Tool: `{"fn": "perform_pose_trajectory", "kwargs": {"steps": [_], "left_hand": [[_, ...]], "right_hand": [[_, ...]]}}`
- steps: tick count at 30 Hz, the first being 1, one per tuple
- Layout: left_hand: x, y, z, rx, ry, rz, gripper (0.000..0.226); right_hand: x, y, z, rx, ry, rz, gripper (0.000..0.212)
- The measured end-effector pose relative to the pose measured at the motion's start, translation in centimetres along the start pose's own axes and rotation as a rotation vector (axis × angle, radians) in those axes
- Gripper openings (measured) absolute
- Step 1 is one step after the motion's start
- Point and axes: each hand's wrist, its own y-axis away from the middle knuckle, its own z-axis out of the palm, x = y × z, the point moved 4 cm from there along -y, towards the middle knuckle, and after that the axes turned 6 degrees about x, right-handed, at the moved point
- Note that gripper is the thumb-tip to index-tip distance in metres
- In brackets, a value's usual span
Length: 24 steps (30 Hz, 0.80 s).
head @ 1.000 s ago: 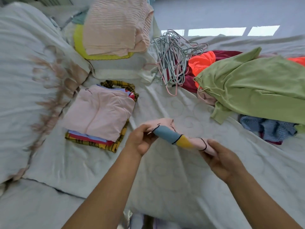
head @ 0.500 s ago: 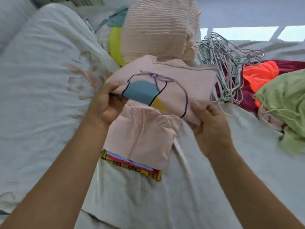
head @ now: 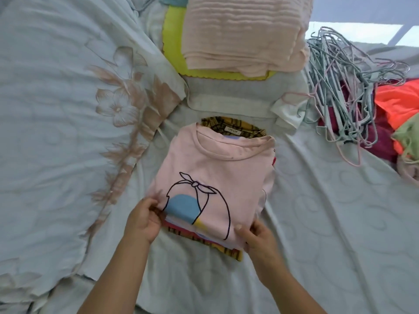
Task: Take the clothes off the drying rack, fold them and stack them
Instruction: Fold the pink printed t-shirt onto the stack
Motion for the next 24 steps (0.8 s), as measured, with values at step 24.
{"fn": "perform_pose_trajectory", "kwargs": {"steps": [24], "left_hand": [[-5.1,-0.3,3.3,-0.163,-1.870,0.781,0.072]], "right_hand": [[-1.3,-1.9,1.6,0.205,1.281,-0.562,0.082]]}}
